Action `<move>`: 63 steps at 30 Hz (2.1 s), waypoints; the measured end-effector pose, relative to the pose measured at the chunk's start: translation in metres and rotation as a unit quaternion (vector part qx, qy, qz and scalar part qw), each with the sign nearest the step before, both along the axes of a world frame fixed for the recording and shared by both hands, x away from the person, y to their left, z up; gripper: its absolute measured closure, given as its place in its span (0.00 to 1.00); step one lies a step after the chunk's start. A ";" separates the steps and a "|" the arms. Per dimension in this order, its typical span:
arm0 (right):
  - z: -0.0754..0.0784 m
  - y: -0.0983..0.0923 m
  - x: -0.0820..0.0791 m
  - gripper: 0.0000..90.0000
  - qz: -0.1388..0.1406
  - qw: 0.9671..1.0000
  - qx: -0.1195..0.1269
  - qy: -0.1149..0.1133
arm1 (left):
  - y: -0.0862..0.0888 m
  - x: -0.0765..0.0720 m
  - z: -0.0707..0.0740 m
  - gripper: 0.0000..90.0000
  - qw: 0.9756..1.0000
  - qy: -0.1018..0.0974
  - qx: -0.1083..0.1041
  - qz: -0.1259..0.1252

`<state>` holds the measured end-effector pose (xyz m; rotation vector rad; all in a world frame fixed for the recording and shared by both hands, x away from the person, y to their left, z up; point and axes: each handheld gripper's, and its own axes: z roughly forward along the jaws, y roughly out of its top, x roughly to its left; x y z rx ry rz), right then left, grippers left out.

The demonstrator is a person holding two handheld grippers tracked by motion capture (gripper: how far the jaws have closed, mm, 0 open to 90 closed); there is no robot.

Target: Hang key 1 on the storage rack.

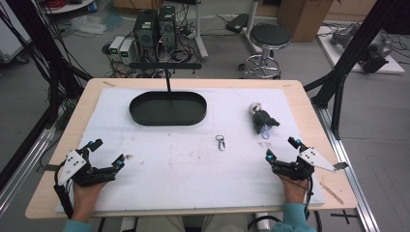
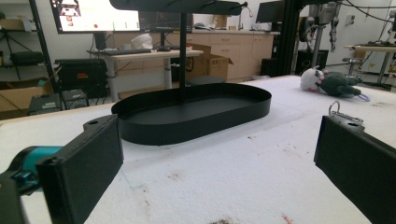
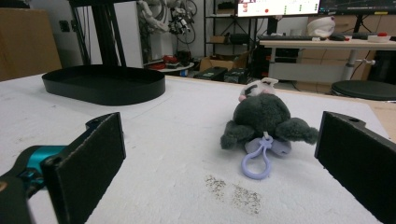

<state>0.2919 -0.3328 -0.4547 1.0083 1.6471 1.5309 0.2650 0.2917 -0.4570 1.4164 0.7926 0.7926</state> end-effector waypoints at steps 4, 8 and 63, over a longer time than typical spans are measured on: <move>0.000 0.000 0.000 0.01 0.000 1.000 0.000 -0.002 | 0.000 0.000 0.000 0.02 1.000 0.000 0.001 0.000; 0.000 0.000 0.000 0.01 0.000 1.000 0.000 0.000 | 0.000 0.000 0.000 0.02 1.000 0.000 0.002 -0.001; 0.120 0.000 0.127 0.01 0.043 0.976 -0.120 0.177 | 0.000 0.000 0.000 0.02 1.000 -0.001 -0.004 0.002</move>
